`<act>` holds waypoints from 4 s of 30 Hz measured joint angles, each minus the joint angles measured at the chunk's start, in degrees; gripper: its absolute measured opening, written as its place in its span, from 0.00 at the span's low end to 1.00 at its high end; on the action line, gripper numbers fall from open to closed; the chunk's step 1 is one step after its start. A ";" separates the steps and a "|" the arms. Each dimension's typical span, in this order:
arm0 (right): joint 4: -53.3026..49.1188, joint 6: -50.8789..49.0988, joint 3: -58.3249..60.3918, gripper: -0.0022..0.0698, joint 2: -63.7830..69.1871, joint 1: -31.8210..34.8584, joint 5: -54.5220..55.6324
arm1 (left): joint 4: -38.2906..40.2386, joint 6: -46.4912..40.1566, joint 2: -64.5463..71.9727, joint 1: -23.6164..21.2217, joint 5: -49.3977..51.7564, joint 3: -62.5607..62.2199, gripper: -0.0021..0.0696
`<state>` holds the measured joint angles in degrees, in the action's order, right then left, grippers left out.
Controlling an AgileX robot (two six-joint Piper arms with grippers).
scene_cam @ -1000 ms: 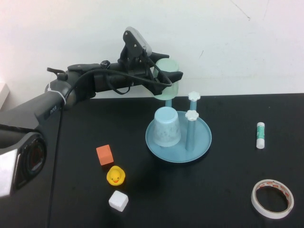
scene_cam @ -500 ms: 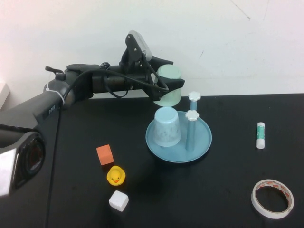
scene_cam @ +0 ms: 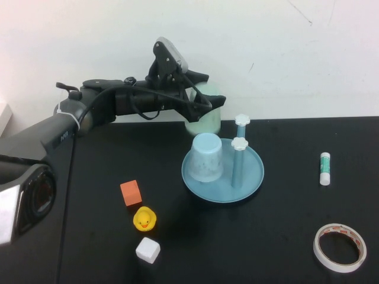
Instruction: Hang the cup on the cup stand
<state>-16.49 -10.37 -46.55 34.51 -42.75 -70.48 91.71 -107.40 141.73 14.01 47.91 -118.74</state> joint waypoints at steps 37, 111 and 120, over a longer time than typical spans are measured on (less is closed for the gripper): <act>-3.72 12.44 7.72 0.03 -10.01 0.00 20.11 | -54.51 52.56 -44.69 -5.60 -5.44 -0.20 0.03; 0.39 12.41 21.82 0.03 -11.26 0.00 27.94 | -83.12 88.19 -142.40 -10.95 -29.46 119.72 0.03; 0.39 12.41 21.82 0.03 -11.26 0.00 27.94 | -85.69 102.40 -142.44 -10.95 -29.28 119.63 0.03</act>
<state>-16.10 2.03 -24.73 23.25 -42.75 -42.54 6.02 -5.00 -0.71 3.07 18.62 0.88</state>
